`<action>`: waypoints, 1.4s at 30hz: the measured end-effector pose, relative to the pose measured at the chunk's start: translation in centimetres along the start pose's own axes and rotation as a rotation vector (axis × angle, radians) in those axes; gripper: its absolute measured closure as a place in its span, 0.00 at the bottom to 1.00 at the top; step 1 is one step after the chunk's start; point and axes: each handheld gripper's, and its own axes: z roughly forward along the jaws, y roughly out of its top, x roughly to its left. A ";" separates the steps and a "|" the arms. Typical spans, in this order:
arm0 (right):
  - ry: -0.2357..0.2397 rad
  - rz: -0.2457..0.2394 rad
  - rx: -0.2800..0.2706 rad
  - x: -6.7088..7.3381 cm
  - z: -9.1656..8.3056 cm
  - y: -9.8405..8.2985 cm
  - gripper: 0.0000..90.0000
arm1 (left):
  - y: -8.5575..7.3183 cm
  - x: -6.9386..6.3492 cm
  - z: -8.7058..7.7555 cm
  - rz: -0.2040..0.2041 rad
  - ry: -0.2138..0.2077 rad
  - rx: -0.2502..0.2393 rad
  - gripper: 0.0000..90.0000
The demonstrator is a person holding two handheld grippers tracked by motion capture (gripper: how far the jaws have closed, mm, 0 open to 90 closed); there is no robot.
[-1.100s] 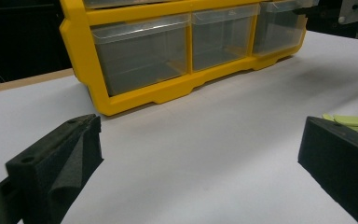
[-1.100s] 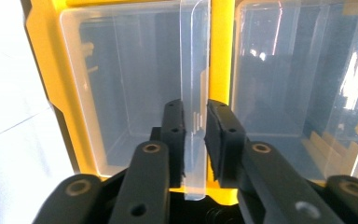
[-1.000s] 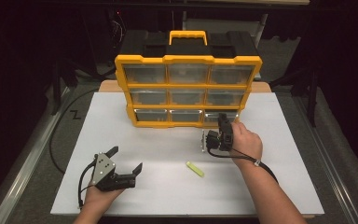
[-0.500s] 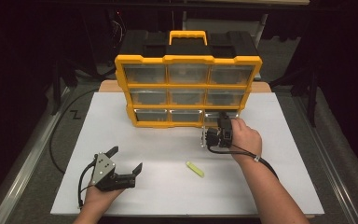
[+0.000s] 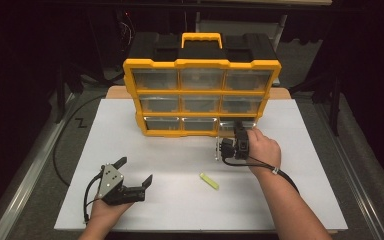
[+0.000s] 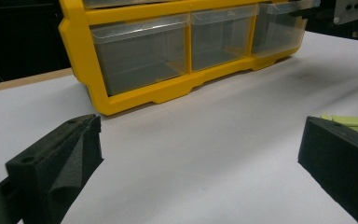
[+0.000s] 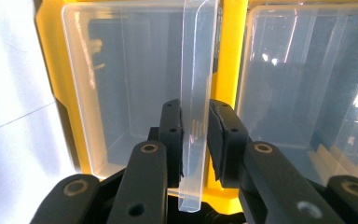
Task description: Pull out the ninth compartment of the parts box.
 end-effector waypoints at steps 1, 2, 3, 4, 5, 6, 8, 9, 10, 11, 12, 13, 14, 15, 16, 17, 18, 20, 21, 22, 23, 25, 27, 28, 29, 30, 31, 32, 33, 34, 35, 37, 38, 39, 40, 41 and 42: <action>0.001 0.002 0.002 0.0 -0.1 0.0 0.87 | 0.0 0.0 0.0 -0.001 -0.001 -0.001 0.00; 0.001 0.008 0.000 0.1 -0.3 -0.1 0.87 | 0.0 0.0 0.0 -0.001 -0.001 -0.001 0.00; 0.001 0.008 0.000 0.1 -0.3 -0.1 0.87 | 0.0 0.0 0.0 0.000 -0.001 -0.002 0.00; 0.002 -0.001 -0.003 0.0 -0.5 -0.1 0.87 | 0.0 -0.1 0.0 0.000 0.000 -0.004 0.00; -0.001 0.006 -0.003 0.0 -0.7 -0.2 0.87 | 0.0 -0.1 0.0 0.001 0.000 -0.004 0.00; -0.004 0.006 -0.006 0.1 -0.9 -0.2 0.87 | 0.0 -0.1 0.0 0.001 0.000 -0.004 0.00; -0.004 0.005 -0.005 0.1 -1.1 -0.3 0.87 | 0.0 -0.1 0.0 0.001 0.001 -0.005 0.00; -0.003 0.000 -0.006 0.1 -1.2 -0.3 0.87 | 0.0 -0.1 0.0 0.000 0.002 -0.005 0.00; -0.005 0.010 -0.013 0.2 -1.6 -0.3 0.87 | 0.0 -0.1 0.0 -0.002 -0.003 -0.008 0.00; -0.005 0.010 -0.013 0.2 -1.6 -0.3 0.87 | 0.0 -0.1 0.0 -0.002 -0.003 -0.008 0.00; -0.005 0.008 -0.011 0.3 -1.8 -0.3 0.87 | 0.0 -0.1 0.0 0.000 -0.004 -0.009 0.00; -0.012 0.011 -0.013 0.4 -2.1 -0.4 0.87 | 0.0 -0.2 0.0 0.001 -0.003 -0.008 0.00; -0.006 0.016 -0.014 0.5 -2.3 -0.4 0.87 | 0.0 -0.2 0.0 0.001 -0.003 -0.008 0.00; -0.006 0.016 -0.014 0.5 -2.3 -0.4 0.87 | 0.0 -0.2 0.0 0.002 -0.003 -0.007 0.00; -0.012 0.013 -0.023 0.6 -2.6 -0.4 0.87 | 0.0 -0.2 0.0 0.004 -0.002 -0.007 0.00; -0.008 0.014 -0.022 0.6 -2.8 -0.4 0.87 | 0.0 -0.2 0.0 0.003 -0.002 -0.007 0.00; -0.012 0.014 -0.024 0.7 -3.0 -0.5 0.87 | 0.0 -0.2 0.0 0.004 -0.002 -0.007 0.00; -0.007 0.015 -0.021 0.7 -3.4 -0.5 0.87 | 0.0 -0.2 0.0 0.004 -0.003 -0.007 0.00; -0.010 0.014 -0.027 0.8 -3.5 -0.6 0.87 | 0.0 -0.2 0.0 0.005 -0.003 -0.007 0.00; -0.004 0.015 -0.025 0.8 -3.7 -0.6 0.87 | 0.0 -0.2 0.0 0.006 -0.003 -0.006 0.00; -0.012 0.029 -0.027 0.9 -3.8 -0.7 0.88 | 0.0 -0.2 0.0 0.006 -0.003 -0.006 0.00; -0.012 0.018 -0.031 0.9 -4.1 -0.8 0.88 | 0.0 -0.3 0.1 0.008 -0.004 -0.005 0.00; -0.013 0.016 -0.032 0.9 -4.2 -0.8 0.88 | 0.0 -0.3 0.1 0.009 -0.004 -0.005 0.00; -0.018 0.015 -0.037 1.0 -4.5 -0.9 0.88 | 0.0 -0.3 0.2 0.010 -0.004 -0.005 0.00; -0.009 0.013 -0.031 1.0 -4.7 -0.9 0.88 | 0.0 -0.3 0.2 0.011 -0.005 -0.003 0.00; -0.020 0.012 -0.035 1.1 -4.8 -1.0 0.88 | 0.0 -0.3 0.2 0.011 -0.005 -0.003 0.00; -0.020 0.012 -0.035 1.1 -4.8 -1.0 0.88 | 0.0 -0.3 0.2 0.011 -0.005 -0.003 0.00; -0.019 0.011 -0.040 1.1 -5.1 -1.0 0.88 | 0.0 -0.3 0.2 0.010 -0.005 -0.003 0.00; -0.019 0.011 -0.040 1.1 -5.1 -1.0 0.88 | 0.0 -0.3 0.1 0.010 -0.005 -0.003 0.00; -0.019 0.017 -0.041 1.2 -5.4 -1.1 0.88 | 0.0 -0.3 0.1 0.010 -0.005 -0.004 0.00; -0.019 0.015 -0.042 1.2 -5.5 -1.1 0.88 | 0.0 -0.3 0.1 0.008 -0.004 -0.006 0.00; -0.024 0.012 -0.045 1.2 -5.6 -1.1 0.88 | 0.0 -0.3 0.1 0.007 -0.004 -0.006 0.00; -0.023 0.010 -0.045 1.2 -5.9 -1.1 0.88 | 0.0 -0.3 0.1 0.007 -0.004 -0.005 0.00; -0.023 0.010 -0.045 1.2 -5.9 -1.1 0.88 | 0.0 -0.3 0.1 0.007 -0.004 -0.005 0.00; -0.025 0.010 -0.046 1.3 -6.1 -1.1 0.88 | 0.0 -0.3 0.2 0.008 -0.005 -0.005 0.00; -0.027 0.011 -0.047 1.3 -6.2 -1.2 0.88 | 0.0 -0.3 0.2 0.008 -0.005 -0.004 0.00; -0.029 0.009 -0.048 1.3 -6.3 -1.2 0.88 | 0.0 -0.3 0.2 0.008 -0.005 -0.005 0.00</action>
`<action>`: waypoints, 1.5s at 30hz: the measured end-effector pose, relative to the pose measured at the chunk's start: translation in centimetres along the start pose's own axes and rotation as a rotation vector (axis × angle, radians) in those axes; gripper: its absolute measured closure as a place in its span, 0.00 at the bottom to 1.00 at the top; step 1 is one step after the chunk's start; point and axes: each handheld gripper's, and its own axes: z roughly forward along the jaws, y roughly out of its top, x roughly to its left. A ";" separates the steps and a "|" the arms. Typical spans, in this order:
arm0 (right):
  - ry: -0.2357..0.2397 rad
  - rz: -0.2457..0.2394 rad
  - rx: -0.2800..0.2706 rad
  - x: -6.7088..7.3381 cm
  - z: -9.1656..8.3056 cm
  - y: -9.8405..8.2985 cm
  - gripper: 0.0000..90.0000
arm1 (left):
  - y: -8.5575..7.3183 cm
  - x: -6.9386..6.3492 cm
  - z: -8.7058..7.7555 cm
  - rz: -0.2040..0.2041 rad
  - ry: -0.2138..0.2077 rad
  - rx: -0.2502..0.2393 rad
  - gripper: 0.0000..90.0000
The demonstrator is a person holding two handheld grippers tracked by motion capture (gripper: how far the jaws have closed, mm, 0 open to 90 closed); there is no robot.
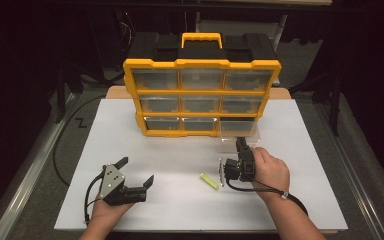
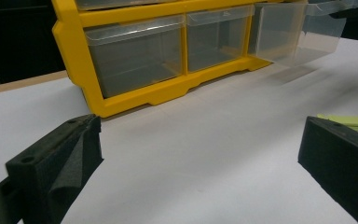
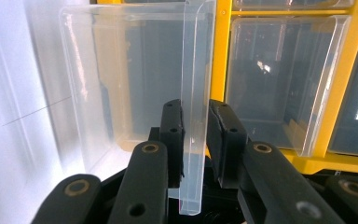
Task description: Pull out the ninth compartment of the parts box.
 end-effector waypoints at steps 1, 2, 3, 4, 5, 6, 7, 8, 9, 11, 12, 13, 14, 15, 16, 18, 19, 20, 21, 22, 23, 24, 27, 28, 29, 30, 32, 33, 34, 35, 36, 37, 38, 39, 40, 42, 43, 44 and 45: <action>0.001 0.002 0.001 0.0 -0.1 0.0 0.88 | 0.0 0.0 0.0 0.002 -0.001 0.002 0.00; -0.001 0.003 -0.001 0.1 -0.1 0.0 0.88 | 0.0 0.0 0.0 0.002 -0.001 0.002 0.00; -0.001 0.003 -0.001 0.1 -0.1 0.0 0.88 | 0.0 0.0 0.0 0.002 -0.001 0.002 0.00; 0.001 0.003 -0.001 0.1 -0.2 0.0 0.88 | 0.0 0.0 0.0 0.002 -0.001 0.002 0.00; 0.001 0.003 -0.001 0.1 -0.2 0.0 0.88 | 0.0 0.0 0.0 0.000 0.000 0.001 0.00; -0.004 0.002 -0.003 0.3 -0.3 0.0 0.88 | 0.0 0.0 0.0 0.000 0.000 0.001 0.00; -0.004 0.002 -0.003 0.3 -0.3 0.0 0.88 | 0.0 0.0 0.0 -0.001 -0.001 0.001 0.00; -0.002 -0.001 -0.002 0.4 -0.3 0.0 0.88 | 0.0 0.0 0.0 0.000 -0.001 0.001 0.00; -0.002 -0.001 -0.002 0.4 -0.3 0.0 0.88 | 0.0 0.0 0.0 0.000 -0.001 0.001 0.00; -0.003 -0.009 -0.005 0.7 -0.3 0.0 0.87 | 0.0 0.0 0.0 0.002 -0.001 0.003 0.00; 0.000 -0.010 -0.007 0.9 -0.3 0.0 0.87 | 0.0 0.0 0.0 0.002 -0.002 0.003 0.00; 0.000 -0.010 -0.007 0.9 -0.3 0.0 0.87 | 0.0 0.0 0.0 0.002 -0.001 0.003 0.00; 0.000 -0.006 -0.003 0.9 -0.3 0.0 0.87 | 0.0 0.0 0.0 0.001 -0.001 0.002 0.00; 0.000 -0.006 -0.003 0.9 -0.3 0.0 0.87 | 0.0 0.0 0.0 0.003 -0.001 0.003 0.00; 0.000 -0.005 0.000 1.0 -0.3 0.0 0.87 | 0.0 0.0 0.0 0.003 -0.001 0.003 0.00; 0.000 -0.003 0.001 1.0 -0.3 0.1 0.87 | 0.0 0.0 0.0 0.003 -0.001 0.002 0.00; 0.001 -0.001 0.002 1.0 -0.3 0.1 0.87 | 0.0 0.0 0.0 0.003 -0.001 0.002 0.00; 0.003 0.001 0.002 0.9 -0.3 0.1 0.87 | 0.0 0.0 0.0 0.004 -0.001 0.001 0.00; 0.003 0.001 0.002 0.9 -0.3 0.1 0.87 | 0.0 0.0 0.0 0.004 -0.001 0.001 0.00; 0.005 -0.001 0.002 0.9 -0.3 0.2 0.87 | 0.0 0.0 0.0 0.004 -0.001 0.002 0.00; 0.005 -0.001 0.002 0.9 -0.3 0.2 0.87 | 0.0 0.0 0.0 0.004 -0.001 0.002 0.00; 0.003 -0.006 -0.001 0.9 -0.4 0.3 0.87 | 0.0 0.0 0.0 0.003 0.000 0.001 0.00; 0.001 -0.002 -0.004 0.9 -0.4 0.3 0.87 | 0.0 0.0 0.0 0.003 -0.001 0.002 0.00; 0.004 0.002 -0.002 0.9 -0.4 0.2 0.87 | 0.0 0.0 -0.1 0.003 0.000 0.002 0.00; 0.018 0.010 -0.001 0.8 -0.4 0.1 0.86 | 0.0 0.0 -0.1 0.004 0.000 0.003 0.00; 0.018 0.010 -0.001 0.8 -0.4 0.1 0.86 | 0.0 0.0 0.0 0.003 0.000 0.004 0.00; 0.021 0.030 0.004 0.8 -0.5 0.1 0.82 | 0.0 0.0 0.0 0.002 0.000 0.003 0.00; 0.034 0.016 0.005 0.4 -0.7 0.0 0.77 | 0.0 0.0 0.0 0.004 0.000 0.004 0.00; 0.034 0.016 0.005 0.4 -0.7 0.0 0.77 | 0.0 0.0 0.0 0.005 -0.001 0.004 0.00; 0.040 0.036 0.004 0.4 -0.9 -0.2 0.71 | 0.0 0.0 0.0 0.003 0.000 0.003 0.00; 0.040 0.036 0.004 0.4 -0.9 -0.2 0.71 | 0.0 0.0 0.0 0.003 0.001 0.003 0.00; 0.046 0.026 0.005 0.3 -1.0 -0.3 0.68 | 0.0 0.0 0.0 0.003 0.001 0.003 0.00; 0.065 0.051 0.001 0.4 -1.3 -0.5 0.65 | 0.0 0.0 0.0 0.005 0.000 0.004 0.00; 0.065 0.051 0.001 0.4 -1.3 -0.5 0.65 | 0.0 -0.1 0.0 0.006 -0.001 0.005 0.00; 0.077 0.049 -0.006 0.4 -1.7 -0.7 0.62 | 0.0 -0.1 0.0 0.007 -0.001 0.005 0.00; 0.082 0.052 -0.012 0.6 -2.0 -0.9 0.59 | 0.0 -0.1 0.0 0.007 -0.001 0.006 0.00; 0.096 0.049 -0.012 0.7 -2.1 -1.0 0.57 | 0.0 -0.1 0.0 0.007 0.000 0.006 0.00; 0.087 0.055 -0.020 0.9 -2.2 -1.1 0.55 | 0.0 -0.1 0.0 0.007 0.000 0.007 0.00; 0.102 0.050 -0.016 1.0 -2.4 -1.1 0.54 | 0.0 -0.1 0.0 0.008 0.001 0.007 0.00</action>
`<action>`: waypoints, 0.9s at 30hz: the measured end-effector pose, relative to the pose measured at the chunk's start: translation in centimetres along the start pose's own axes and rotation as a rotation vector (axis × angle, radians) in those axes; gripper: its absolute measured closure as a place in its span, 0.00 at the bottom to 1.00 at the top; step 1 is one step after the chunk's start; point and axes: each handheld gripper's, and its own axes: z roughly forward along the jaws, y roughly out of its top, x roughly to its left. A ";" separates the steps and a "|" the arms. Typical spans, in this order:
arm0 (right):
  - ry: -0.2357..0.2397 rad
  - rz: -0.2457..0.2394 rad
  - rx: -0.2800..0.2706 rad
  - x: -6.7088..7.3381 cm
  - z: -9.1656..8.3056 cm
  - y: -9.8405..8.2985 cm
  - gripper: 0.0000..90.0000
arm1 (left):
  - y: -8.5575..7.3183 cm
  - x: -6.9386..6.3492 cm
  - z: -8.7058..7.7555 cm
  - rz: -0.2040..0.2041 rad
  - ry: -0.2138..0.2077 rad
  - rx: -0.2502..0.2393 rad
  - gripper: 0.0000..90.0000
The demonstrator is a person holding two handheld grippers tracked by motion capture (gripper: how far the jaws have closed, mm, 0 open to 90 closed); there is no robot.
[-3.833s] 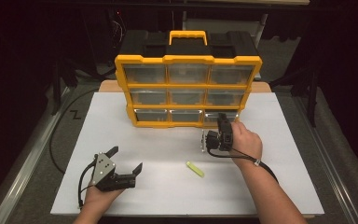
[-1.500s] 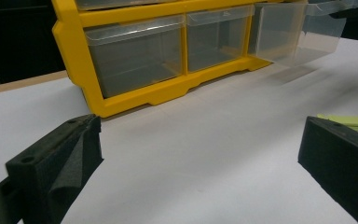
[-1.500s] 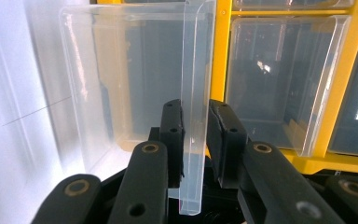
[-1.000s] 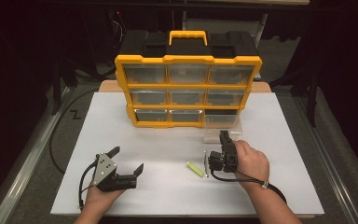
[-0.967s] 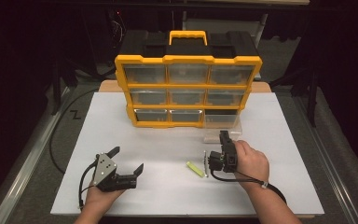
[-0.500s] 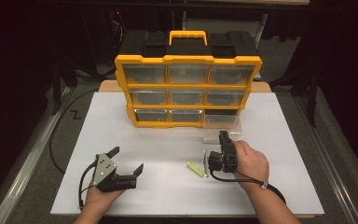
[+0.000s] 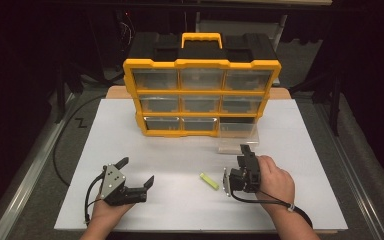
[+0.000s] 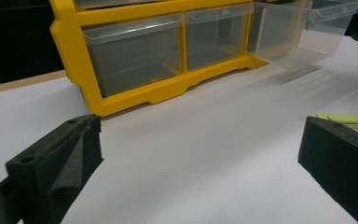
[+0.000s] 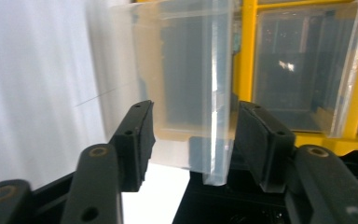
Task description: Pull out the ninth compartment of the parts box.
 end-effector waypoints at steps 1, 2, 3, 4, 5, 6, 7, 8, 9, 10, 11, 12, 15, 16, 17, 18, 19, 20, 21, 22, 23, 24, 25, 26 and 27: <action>-0.006 0.001 -0.008 0.3 -0.1 -0.1 0.53 | 0.0 0.0 0.0 0.000 0.001 0.001 0.00; -0.006 0.001 -0.008 0.3 -0.1 -0.1 0.53 | 0.0 0.0 0.0 0.000 0.001 0.001 0.00; 0.004 -0.008 -0.014 0.8 -0.2 -0.3 0.51 | 0.0 0.0 0.0 0.000 0.002 0.002 0.00; 0.004 -0.008 -0.014 0.8 -0.2 -0.3 0.51 | 0.0 0.0 0.0 0.000 0.002 0.002 0.00; 0.028 -0.005 -0.004 1.3 -0.5 -0.4 0.50 | 0.0 0.0 0.0 0.000 0.003 0.002 0.00; 0.022 -0.002 -0.014 1.5 -0.5 -0.5 0.50 | 0.0 0.0 0.0 0.000 0.003 0.002 0.00; 0.025 -0.002 -0.011 1.7 -0.7 -0.6 0.49 | 0.0 0.0 0.0 0.000 0.003 0.002 0.00; 0.025 -0.002 -0.011 1.7 -0.7 -0.6 0.49 | 0.0 0.0 0.0 0.000 0.003 0.002 0.00; 0.027 0.000 -0.015 1.9 -0.8 -0.7 0.49 | 0.0 0.0 0.0 0.000 0.004 0.003 0.00; 0.030 -0.005 -0.015 2.0 -0.9 -0.7 0.49 | 0.0 0.0 0.0 0.000 0.004 0.003 0.00; 0.042 -0.003 -0.008 2.4 -1.1 -0.9 0.48 | 0.0 0.1 0.0 -0.002 0.005 0.004 0.00; 0.042 -0.003 -0.008 2.4 -1.1 -0.9 0.48 | 0.0 0.1 0.0 -0.002 0.005 0.004 0.00; 0.039 -0.015 -0.014 3.1 -1.1 -1.7 0.47 | -0.1 0.1 0.1 -0.008 0.010 0.003 0.00; 0.057 -0.013 0.004 3.2 -1.1 -1.9 0.47 | -0.1 0.1 0.0 -0.007 0.010 0.004 0.00; 0.057 -0.013 0.004 3.2 -1.1 -1.9 0.47 | -0.1 0.2 0.0 -0.008 0.011 0.005 0.00; 0.045 -0.009 0.000 3.6 -1.1 -2.4 0.46 | -0.1 0.2 0.0 -0.011 0.011 0.005 0.00; 0.047 -0.003 0.009 3.6 -1.1 -2.6 0.46 | -0.1 0.2 0.0 -0.013 0.011 0.004 0.00; 0.047 -0.003 0.009 3.6 -1.1 -2.6 0.46 | -0.1 0.3 0.0 -0.016 0.012 0.002 0.00; 0.045 0.003 0.008 3.7 -1.2 -2.8 0.46 | -0.1 0.3 0.0 -0.015 0.014 0.001 0.00; 0.048 0.006 0.011 3.7 -1.5 -3.2 0.46 | -0.2 0.3 0.0 -0.015 0.017 0.003 0.00; 0.044 0.007 0.011 3.8 -1.6 -3.4 0.45 | -0.2 0.3 0.0 -0.014 0.019 0.004 0.00; 0.050 0.001 0.014 3.8 -1.7 -3.5 0.44 | -0.2 0.3 0.0 -0.014 0.019 0.004 0.00; 0.054 -0.002 0.011 3.9 -1.7 -3.7 0.43 | -0.2 0.2 0.1 -0.015 0.022 0.005 0.00; 0.054 -0.002 0.011 3.9 -1.7 -3.7 0.43 | -0.2 0.2 0.1 -0.015 0.022 0.005 0.00; 0.057 -0.009 0.013 3.9 -1.8 -3.9 0.40 | -0.2 0.2 0.1 -0.016 0.022 0.005 0.00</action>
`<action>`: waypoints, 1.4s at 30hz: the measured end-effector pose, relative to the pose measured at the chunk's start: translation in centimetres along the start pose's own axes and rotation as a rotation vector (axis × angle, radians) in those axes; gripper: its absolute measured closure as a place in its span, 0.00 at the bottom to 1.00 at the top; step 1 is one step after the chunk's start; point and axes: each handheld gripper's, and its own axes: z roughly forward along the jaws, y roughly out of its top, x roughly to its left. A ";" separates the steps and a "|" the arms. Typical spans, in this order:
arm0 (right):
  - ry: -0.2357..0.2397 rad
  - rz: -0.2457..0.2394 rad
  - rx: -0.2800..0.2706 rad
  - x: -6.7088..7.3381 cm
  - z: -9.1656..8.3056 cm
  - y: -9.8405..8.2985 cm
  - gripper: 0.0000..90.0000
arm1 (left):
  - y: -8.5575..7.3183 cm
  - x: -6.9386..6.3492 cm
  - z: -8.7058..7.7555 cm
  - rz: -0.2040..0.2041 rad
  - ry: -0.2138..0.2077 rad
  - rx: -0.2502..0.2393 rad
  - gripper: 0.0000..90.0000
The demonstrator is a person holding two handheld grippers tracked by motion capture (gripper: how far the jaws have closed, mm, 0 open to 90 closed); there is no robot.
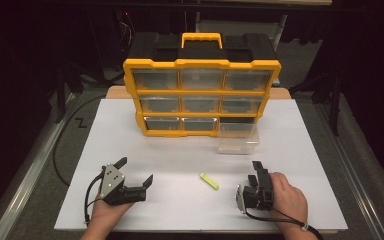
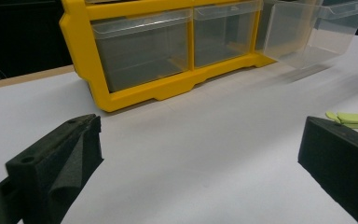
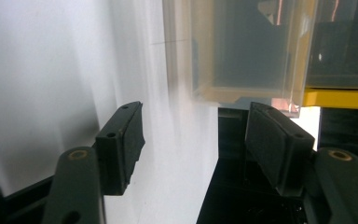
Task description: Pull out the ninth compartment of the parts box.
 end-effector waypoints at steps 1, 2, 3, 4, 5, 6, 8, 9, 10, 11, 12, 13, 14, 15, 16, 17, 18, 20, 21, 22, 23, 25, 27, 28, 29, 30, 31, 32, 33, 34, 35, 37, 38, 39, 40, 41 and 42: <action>0.010 0.007 0.007 0.0 0.0 -0.1 0.38 | 0.0 0.0 0.0 0.000 0.000 0.000 0.00; 0.010 0.007 0.007 0.0 0.0 -0.1 0.38 | 0.0 0.0 0.0 0.001 0.001 0.001 0.00; 0.000 0.006 -0.008 -0.2 0.1 -0.3 0.36 | 0.0 -0.1 0.0 0.001 0.002 0.003 0.00; -0.004 0.006 -0.004 -0.2 0.1 -0.3 0.35 | -0.1 -0.1 0.0 0.003 0.005 0.006 0.00; -0.004 0.006 -0.004 -0.2 0.1 -0.3 0.35 | -0.1 -0.1 0.0 0.003 0.005 0.006 0.00; 0.004 0.006 -0.004 -0.3 0.1 -0.4 0.34 | -0.1 -0.1 0.1 0.003 0.006 0.007 0.00; 0.017 0.026 0.004 -0.2 0.1 -0.5 0.26 | -0.1 -0.1 0.1 0.005 0.008 0.014 0.00; 0.017 0.026 0.004 -0.2 0.1 -0.5 0.26 | -0.1 -0.1 0.1 0.005 0.008 0.014 0.00; 0.014 0.026 -0.002 -0.2 0.1 -0.5 0.23 | -0.1 -0.1 0.2 0.006 0.008 0.016 0.00; 0.004 0.020 -0.008 -0.3 0.1 -0.4 0.21 | -0.1 -0.1 0.2 0.007 0.008 0.016 0.00; 0.003 0.017 -0.011 -0.3 0.1 -0.4 0.19 | -0.1 -0.2 0.2 0.008 0.007 0.017 0.00; 0.007 0.029 -0.008 -0.2 0.0 -0.3 0.18 | -0.2 -0.2 0.2 0.010 0.007 0.017 0.00; -0.006 0.020 -0.020 -0.3 0.0 -0.2 0.12 | -0.1 -0.2 0.2 0.010 0.009 0.016 0.00; -0.006 0.020 -0.020 -0.3 0.0 -0.2 0.12 | -0.1 -0.2 0.2 0.010 0.009 0.016 0.00; -0.004 0.017 -0.023 -0.4 0.0 -0.2 0.08 | -0.1 -0.2 0.2 0.010 0.010 0.015 0.00; -0.013 0.025 -0.019 -0.3 0.0 -0.1 0.03 | -0.1 -0.2 0.1 0.013 0.010 0.014 0.00; -0.015 0.039 -0.011 -0.3 0.1 0.0 0.01 | -0.1 -0.2 0.1 0.014 0.009 0.014 0.01; -0.028 0.053 -0.021 -0.3 0.0 0.0 0.01 | -0.1 -0.1 0.2 -0.003 -0.006 0.030 0.01; -0.028 0.053 -0.021 -0.3 0.0 0.0 0.01 | -0.1 -0.1 0.2 -0.003 -0.006 0.030 0.01; -0.037 0.056 -0.021 -0.4 0.0 0.0 0.01 | -0.1 -0.1 0.1 0.005 -0.004 0.026 0.01; -0.031 0.069 -0.020 -0.4 0.0 0.0 0.01 | -0.1 -0.2 0.1 0.010 0.001 0.018 0.01; -0.056 0.075 -0.023 -0.6 -0.1 -0.1 0.01 | -0.1 -0.2 0.1 0.005 -0.003 0.021 0.01; -0.052 0.096 -0.024 -0.6 0.0 -0.1 0.01 | -0.2 -0.2 0.2 0.009 -0.002 0.021 0.01; -0.041 0.126 -0.025 -0.8 0.1 -0.2 0.01 | -0.2 -0.2 0.2 0.010 -0.002 0.021 0.01; -0.041 0.126 -0.025 -0.8 0.1 -0.2 0.01 | -0.2 -0.2 0.2 0.010 -0.002 0.022 0.01; -0.049 0.136 -0.022 -0.8 0.1 -0.3 0.01 | -0.2 -0.2 0.2 0.011 0.000 0.021 0.01; -0.052 0.150 -0.018 -0.8 0.2 -0.3 0.01 | -0.2 -0.2 0.2 0.010 -0.001 0.022 0.01; -0.039 0.195 -0.023 -0.9 0.2 -0.4 0.01 | -0.2 -0.1 0.2 0.009 -0.003 0.025 0.01; -0.039 0.195 -0.023 -0.9 0.2 -0.4 0.01 | -0.2 -0.1 0.2 0.006 -0.003 0.028 0.01; -0.030 0.210 -0.027 -0.9 0.3 -0.4 0.01 | -0.2 -0.1 0.2 0.005 -0.004 0.032 0.01; -0.012 0.239 -0.032 -1.0 0.3 -0.5 0.01 | -0.2 -0.1 0.2 0.005 -0.006 0.034 0.01; 0.013 0.281 -0.032 -1.0 0.4 -0.5 0.01 | -0.2 -0.2 0.3 0.009 -0.003 0.040 0.01; 0.023 0.304 -0.032 -1.0 0.4 -0.5 0.01 | -0.2 -0.2 0.3 0.005 -0.005 0.046 0.01; 0.035 0.325 -0.031 -1.1 0.4 -0.6 0.01 | -0.2 -0.1 0.4 0.006 -0.002 0.056 0.01; 0.035 0.325 -0.031 -1.1 0.4 -0.6 0.01 | -0.2 -0.1 0.4 0.007 0.004 0.066 0.01; 0.047 0.353 -0.034 -1.0 0.4 -0.5 0.01 | -0.3 0.0 0.5 0.003 0.006 0.072 0.01; 0.066 0.388 -0.041 -1.0 0.4 -0.6 0.01 | -0.3 0.0 0.6 0.001 0.010 0.077 0.01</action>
